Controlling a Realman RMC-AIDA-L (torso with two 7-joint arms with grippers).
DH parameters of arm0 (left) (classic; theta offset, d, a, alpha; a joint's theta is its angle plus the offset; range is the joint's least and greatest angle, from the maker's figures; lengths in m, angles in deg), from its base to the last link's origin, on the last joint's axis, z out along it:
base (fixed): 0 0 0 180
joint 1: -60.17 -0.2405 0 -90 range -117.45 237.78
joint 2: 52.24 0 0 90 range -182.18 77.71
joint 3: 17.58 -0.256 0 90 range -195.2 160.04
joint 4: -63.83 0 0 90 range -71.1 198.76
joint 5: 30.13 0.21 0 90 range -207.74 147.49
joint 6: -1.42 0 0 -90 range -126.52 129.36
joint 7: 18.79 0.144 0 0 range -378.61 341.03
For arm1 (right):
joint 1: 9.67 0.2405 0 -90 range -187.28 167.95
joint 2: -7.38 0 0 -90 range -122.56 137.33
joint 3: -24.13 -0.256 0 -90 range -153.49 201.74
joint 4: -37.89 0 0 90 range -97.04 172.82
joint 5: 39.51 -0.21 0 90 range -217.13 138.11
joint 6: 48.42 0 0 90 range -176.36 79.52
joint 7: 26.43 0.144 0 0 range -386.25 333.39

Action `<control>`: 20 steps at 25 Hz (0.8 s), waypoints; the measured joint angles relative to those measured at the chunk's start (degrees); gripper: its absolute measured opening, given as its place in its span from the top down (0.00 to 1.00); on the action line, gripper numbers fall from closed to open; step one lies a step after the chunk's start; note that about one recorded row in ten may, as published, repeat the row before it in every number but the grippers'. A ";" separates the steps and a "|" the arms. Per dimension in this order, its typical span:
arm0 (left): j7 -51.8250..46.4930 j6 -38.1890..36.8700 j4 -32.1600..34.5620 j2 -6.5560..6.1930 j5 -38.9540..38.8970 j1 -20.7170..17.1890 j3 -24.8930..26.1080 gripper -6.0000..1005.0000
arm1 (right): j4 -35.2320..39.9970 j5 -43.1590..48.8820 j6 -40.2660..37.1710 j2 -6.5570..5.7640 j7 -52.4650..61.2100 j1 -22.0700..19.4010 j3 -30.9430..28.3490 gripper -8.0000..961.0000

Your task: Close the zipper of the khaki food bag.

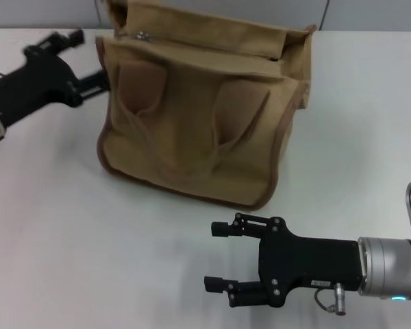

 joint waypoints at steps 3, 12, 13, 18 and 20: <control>-0.27 0.69 0.11 0.23 -0.80 0.10 -1.51 0.23 | -0.47 0.01 0.08 0.00 -0.81 -0.31 -0.16 0.17; -0.55 -3.36 -2.03 0.55 -10.73 -0.94 -2.01 0.24 | -1.16 0.00 1.31 0.00 -1.30 -0.55 -0.21 0.17; -0.55 -3.36 -2.03 0.55 -10.73 -0.94 -2.01 0.24 | -1.16 0.00 1.31 0.00 -1.30 -0.55 -0.21 0.17; -0.70 -3.22 -2.38 0.40 -13.65 -1.73 -2.91 0.24 | -1.28 0.00 1.46 0.00 -1.31 -0.54 -0.18 0.17; -0.68 -2.66 -2.38 0.40 -13.60 -1.80 -4.02 0.25 | -1.32 0.00 1.48 0.00 -1.31 -0.45 -0.18 0.17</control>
